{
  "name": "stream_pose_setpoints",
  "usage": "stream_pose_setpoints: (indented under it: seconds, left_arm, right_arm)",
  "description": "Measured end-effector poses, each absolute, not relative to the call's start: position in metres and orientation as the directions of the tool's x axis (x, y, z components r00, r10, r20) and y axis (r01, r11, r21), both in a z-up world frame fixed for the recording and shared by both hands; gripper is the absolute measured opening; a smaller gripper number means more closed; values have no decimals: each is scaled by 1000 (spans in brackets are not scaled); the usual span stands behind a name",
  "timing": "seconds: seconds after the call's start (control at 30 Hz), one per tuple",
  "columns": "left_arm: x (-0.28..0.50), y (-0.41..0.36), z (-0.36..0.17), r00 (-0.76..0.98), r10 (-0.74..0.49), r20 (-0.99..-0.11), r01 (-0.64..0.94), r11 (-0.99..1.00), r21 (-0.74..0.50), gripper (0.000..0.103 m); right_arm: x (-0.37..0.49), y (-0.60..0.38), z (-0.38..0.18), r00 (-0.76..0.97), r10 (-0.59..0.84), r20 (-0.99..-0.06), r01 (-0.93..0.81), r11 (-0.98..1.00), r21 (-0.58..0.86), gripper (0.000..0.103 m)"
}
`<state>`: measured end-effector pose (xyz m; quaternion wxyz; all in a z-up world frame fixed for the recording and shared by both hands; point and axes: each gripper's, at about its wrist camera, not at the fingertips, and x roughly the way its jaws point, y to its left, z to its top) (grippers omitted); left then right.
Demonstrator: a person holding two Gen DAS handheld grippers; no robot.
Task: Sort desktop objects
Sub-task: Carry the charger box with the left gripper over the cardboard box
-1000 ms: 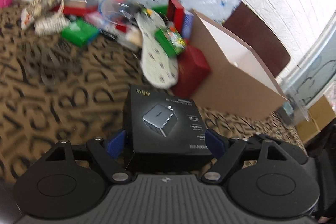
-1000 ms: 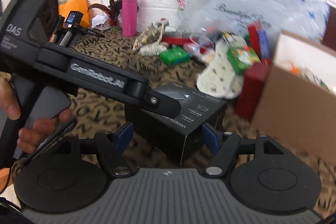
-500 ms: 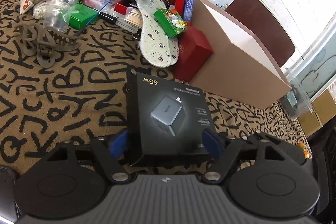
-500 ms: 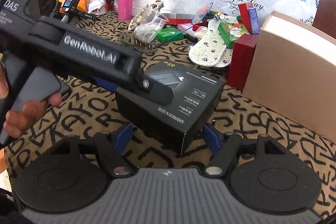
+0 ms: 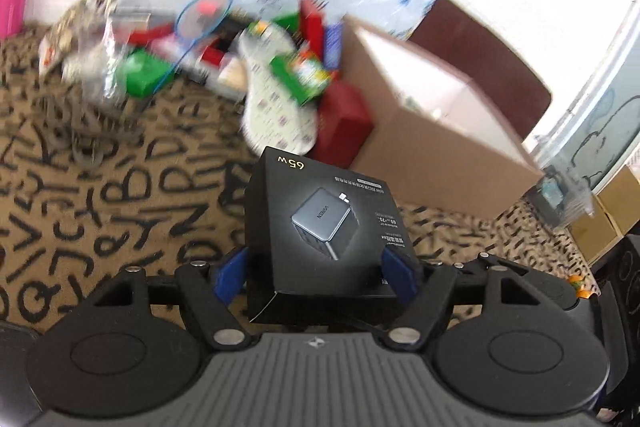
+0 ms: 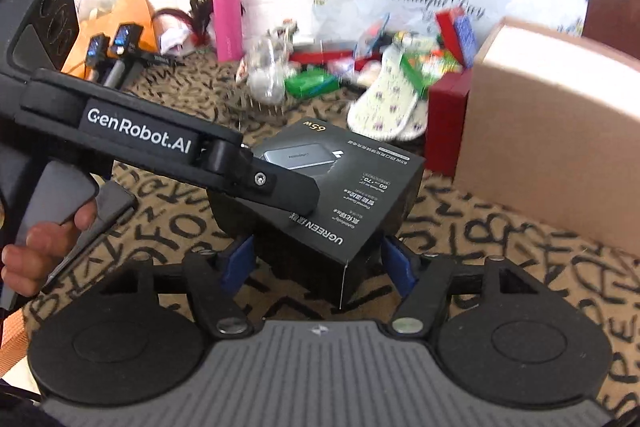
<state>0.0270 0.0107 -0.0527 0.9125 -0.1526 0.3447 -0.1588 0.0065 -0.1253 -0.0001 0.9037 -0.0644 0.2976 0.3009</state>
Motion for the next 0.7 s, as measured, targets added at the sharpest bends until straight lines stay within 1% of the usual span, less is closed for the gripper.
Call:
stream_pose_setpoints:
  seconds: [0.13,0.27,0.43,0.57,0.7]
  left_arm:
    - [14,-5,-22,769,-394,-503,240,908,-345,75]
    - [14,-18,8,802,-422,-423,299,896,-327,75]
    - [35,-51,34,801,-477,-362,376,871,-315,75]
    - [56,-87,44,794,-513,-327,429,853,-296,75]
    - [90,-120,50,766,-552,-328,464,829,-312,75]
  right_arm:
    - [-9,-136,26,697,502,-512,-574,818,20,67]
    - [-23,-150,54,759,498,-419,-555,832,-16,67]
    - [-19,-174,83,836,446,-319,-490,869,-67,67]
    - [-4,-200,97,879,388,-279,-421,904,-69,67]
    - [19,-230,104,904,328,-274,-359,930,-74,67]
